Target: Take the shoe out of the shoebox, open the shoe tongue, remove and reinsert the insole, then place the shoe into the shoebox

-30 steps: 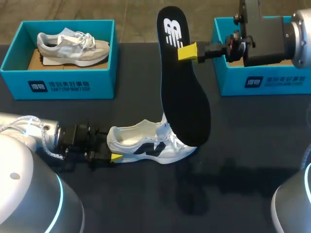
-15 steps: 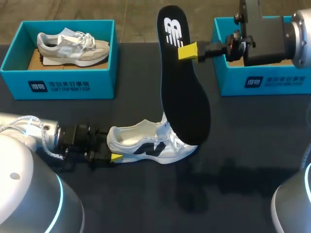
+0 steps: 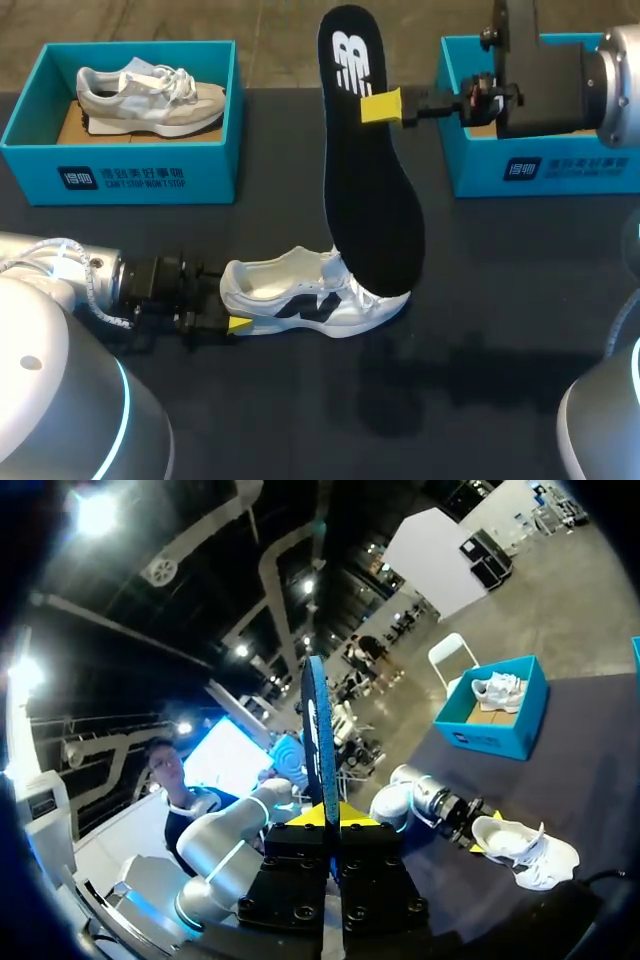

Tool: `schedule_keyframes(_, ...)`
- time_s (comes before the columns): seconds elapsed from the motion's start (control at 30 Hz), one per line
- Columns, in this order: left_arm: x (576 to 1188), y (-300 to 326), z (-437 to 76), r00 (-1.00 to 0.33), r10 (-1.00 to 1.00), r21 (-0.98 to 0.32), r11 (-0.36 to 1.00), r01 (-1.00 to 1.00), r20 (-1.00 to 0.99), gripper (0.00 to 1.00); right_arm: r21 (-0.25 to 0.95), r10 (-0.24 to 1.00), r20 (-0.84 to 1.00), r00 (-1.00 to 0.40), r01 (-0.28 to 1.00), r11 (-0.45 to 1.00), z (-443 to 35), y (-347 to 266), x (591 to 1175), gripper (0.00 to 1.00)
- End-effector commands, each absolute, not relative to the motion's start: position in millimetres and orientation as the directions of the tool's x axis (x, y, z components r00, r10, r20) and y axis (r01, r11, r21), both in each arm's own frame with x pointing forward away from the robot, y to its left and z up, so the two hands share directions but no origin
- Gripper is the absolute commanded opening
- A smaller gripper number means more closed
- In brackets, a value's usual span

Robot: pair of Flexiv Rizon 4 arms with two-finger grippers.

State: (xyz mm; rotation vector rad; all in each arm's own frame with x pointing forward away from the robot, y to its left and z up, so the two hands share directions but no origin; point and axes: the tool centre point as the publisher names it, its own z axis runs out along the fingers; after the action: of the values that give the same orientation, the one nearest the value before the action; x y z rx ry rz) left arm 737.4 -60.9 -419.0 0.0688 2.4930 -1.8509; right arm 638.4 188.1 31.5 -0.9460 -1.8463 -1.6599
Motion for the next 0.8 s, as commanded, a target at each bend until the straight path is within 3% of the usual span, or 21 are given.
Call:
schedule_keyframes(0.03, 736.6, -59.1, -422.2, -0.998, 0.014, -0.956, 0.289, 0.058, -0.056, 0.0, 0.649, 0.181, 0.744, -0.643, 0.76, 0.031, 33.5, 192.8, 642.1, 0.0)
schedule_keyframes(0.4, 736.6, -59.1, -422.2, -0.998, 0.014, -0.956, 0.289, 0.058, -0.056, 0.02, 0.649, 0.181, 0.744, -0.643, 0.76, 0.031, 33.5, 192.8, 642.1, 0.0)
schedule_keyframes(0.43, 736.6, -59.1, -422.2, -0.998, 0.014, -0.956, 0.289, 0.058, -0.056, 0.15, 0.649, 0.181, 0.744, -0.643, 0.76, 0.031, 33.5, 192.8, 642.1, 0.0)
schedule_keyframes(0.47, 736.6, -59.1, -422.2, -0.998, 0.014, -0.956, 0.289, 0.058, -0.056, 0.46, 0.649, 0.181, 0.744, -0.643, 0.76, 0.031, 33.5, 192.8, 642.1, 0.0)
schedule_keyframes(0.5, 736.7, -59.3, -422.0, -0.998, 0.014, -0.955, 0.291, 0.057, -0.055, 1.0, 0.649, 0.181, 0.744, -0.643, 0.76, 0.031, 33.5, 192.8, 642.1, 0.0)
schedule_keyframes(0.8, 735.5, -57.0, -420.3, -0.999, 0.027, -0.95, 0.309, 0.044, -0.038, 1.0, 0.649, 0.181, 0.744, -0.643, 0.76, 0.031, 33.5, 192.8, 642.1, 0.0)
